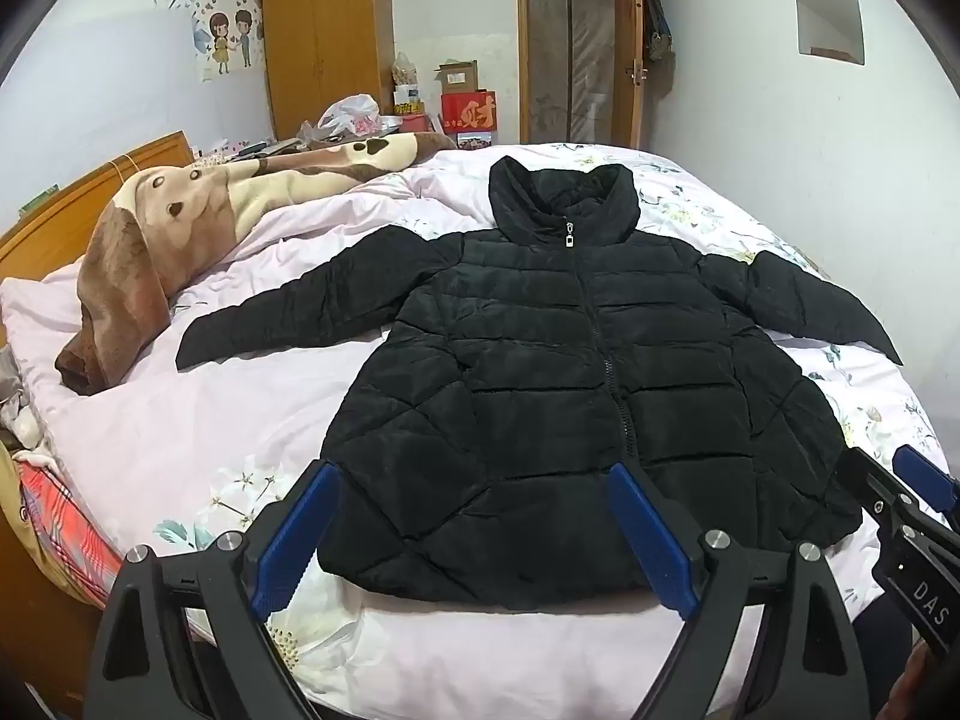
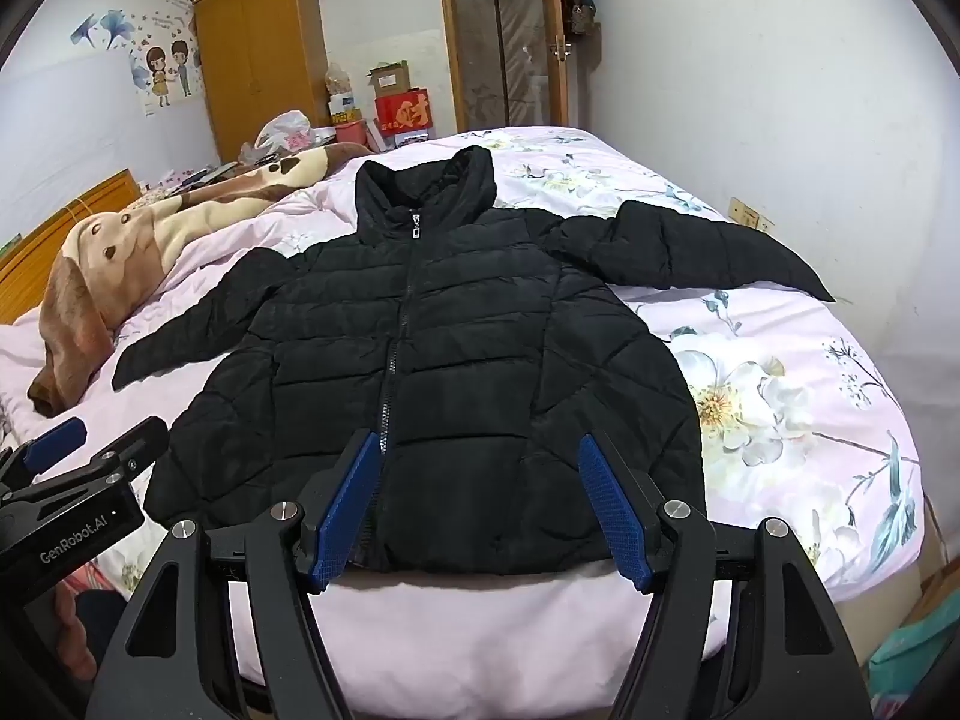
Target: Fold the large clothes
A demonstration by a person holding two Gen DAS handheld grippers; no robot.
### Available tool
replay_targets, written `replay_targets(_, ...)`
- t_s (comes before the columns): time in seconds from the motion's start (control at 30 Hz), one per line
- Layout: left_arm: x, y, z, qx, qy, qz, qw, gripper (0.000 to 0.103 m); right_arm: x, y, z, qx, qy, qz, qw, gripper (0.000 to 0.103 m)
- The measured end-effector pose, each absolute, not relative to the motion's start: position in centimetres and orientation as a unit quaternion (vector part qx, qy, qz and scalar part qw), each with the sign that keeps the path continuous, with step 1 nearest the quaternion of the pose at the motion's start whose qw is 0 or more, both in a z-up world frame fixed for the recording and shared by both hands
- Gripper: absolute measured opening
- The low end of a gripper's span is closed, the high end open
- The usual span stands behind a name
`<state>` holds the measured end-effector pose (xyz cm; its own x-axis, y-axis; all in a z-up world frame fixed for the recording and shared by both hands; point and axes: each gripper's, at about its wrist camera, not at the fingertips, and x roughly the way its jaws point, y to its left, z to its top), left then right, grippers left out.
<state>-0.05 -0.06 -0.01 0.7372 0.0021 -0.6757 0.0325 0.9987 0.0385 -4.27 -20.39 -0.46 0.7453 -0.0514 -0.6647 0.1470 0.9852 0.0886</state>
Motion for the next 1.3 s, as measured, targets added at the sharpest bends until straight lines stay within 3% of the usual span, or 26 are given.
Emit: replay_targets(1.3, 1.1, 1.0, -0.7, 0.0, 0.384, -0.032, 0.923, 0.092, -3.7, -20.2, -0.6, 0.058, 0.358, -0.058, 0.93, 0.069)
